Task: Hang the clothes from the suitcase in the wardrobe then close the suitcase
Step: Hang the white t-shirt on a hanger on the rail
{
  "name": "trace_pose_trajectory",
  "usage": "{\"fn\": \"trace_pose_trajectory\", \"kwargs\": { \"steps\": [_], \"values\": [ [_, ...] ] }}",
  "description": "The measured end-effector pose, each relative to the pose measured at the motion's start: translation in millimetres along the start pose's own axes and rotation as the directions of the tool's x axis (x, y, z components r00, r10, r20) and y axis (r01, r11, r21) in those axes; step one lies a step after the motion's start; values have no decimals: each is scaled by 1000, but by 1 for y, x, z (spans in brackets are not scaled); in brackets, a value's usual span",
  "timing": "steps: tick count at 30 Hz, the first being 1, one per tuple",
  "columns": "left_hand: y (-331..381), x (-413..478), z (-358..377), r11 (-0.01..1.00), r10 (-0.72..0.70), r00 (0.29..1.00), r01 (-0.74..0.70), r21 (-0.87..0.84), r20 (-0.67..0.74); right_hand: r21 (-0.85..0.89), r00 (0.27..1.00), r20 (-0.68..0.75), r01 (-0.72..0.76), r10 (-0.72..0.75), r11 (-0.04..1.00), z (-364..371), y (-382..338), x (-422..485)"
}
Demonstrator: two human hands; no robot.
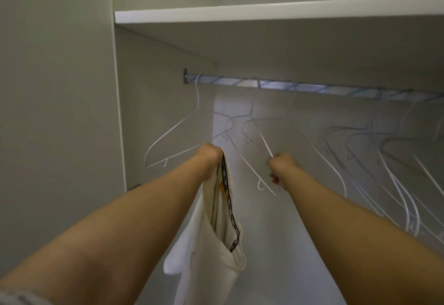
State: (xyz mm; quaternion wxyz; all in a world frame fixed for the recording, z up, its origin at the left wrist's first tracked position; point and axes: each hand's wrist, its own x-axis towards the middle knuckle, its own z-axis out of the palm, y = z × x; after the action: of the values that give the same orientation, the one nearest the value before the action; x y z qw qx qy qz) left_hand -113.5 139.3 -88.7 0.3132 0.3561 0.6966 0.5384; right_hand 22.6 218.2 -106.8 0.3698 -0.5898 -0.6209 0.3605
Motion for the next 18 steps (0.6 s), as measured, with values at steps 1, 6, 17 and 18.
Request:
{"fn": "trace_pose_trajectory", "kwargs": {
  "steps": [1, 6, 17, 18],
  "values": [
    [2, 1, -2, 1000, 1, 1000, -1, -14, 31, 4, 1000, 18, -2, 2, 1000, 2, -5, 3],
    [5, 20, -6, 997, 33, 999, -33, -73, 4, 120, 997, 29, 60, -64, 991, 10, -25, 13],
    [5, 47, -41, 992, 76, 945, -106, -76, -318, -209, 938, -106, 303, -329, 930, 28, -81, 0],
    [8, 50, -46, 992, 78, 944, -105, -67, -321, -213, 938, -80, 315, -338, 925, 34, -87, -2]
  ]
}}
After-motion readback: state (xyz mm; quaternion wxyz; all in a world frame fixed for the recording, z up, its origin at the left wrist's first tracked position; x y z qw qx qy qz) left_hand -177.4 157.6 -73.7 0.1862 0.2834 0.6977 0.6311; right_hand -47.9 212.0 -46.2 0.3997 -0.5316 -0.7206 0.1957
